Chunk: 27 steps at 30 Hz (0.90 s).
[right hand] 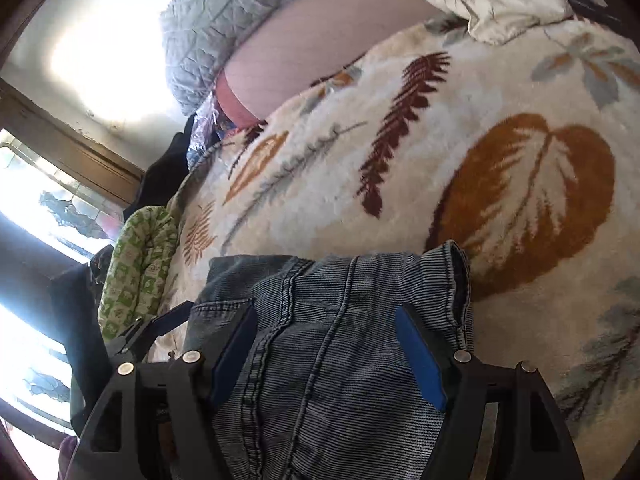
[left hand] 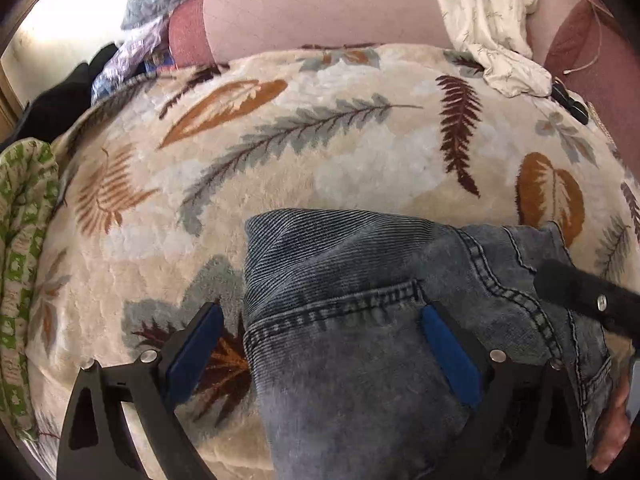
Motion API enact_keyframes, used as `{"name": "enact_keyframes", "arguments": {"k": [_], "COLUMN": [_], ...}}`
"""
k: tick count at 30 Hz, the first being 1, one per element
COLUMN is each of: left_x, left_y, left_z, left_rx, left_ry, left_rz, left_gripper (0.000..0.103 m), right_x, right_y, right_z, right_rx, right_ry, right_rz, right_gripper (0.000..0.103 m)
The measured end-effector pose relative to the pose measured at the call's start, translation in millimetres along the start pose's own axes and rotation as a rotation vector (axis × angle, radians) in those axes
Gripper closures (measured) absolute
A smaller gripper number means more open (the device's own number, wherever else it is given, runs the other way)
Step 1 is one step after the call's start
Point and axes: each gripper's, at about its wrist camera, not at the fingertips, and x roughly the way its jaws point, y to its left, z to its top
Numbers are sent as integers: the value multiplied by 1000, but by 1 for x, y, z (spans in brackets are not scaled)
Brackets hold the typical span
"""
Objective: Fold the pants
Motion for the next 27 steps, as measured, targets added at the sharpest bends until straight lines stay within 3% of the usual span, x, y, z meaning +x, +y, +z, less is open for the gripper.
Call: {"name": "enact_keyframes", "arguments": {"k": [6,9,13,18,24,27], "left_x": [11,-5,-39,-77,-87,-90], "left_y": [7,15,22,25,36,31], "left_z": [-1,-7,-18,-48,-87,-107], "left_rx": [-54,-90,-91,-32,-47,-38], "left_ry": [32,3,-58,-127,-109,-90], "left_rz": [-41,-66,-72,-43,-8,-40], "left_gripper": [0,0,0,0,0,1], "right_x": [2,-10,-32,-51,-69,-72], "right_y": [6,4,23,46,63,68], "right_z": [0,2,-3,-23,-56,-73], "right_rx": [-41,-7,-114,-225,-306,-324], "right_ry": [-1,-34,-99,-118,-119,-114], "right_rz": [-23,8,-28,-59,-109,-128], "right_gripper": [28,28,28,28,28,28]}}
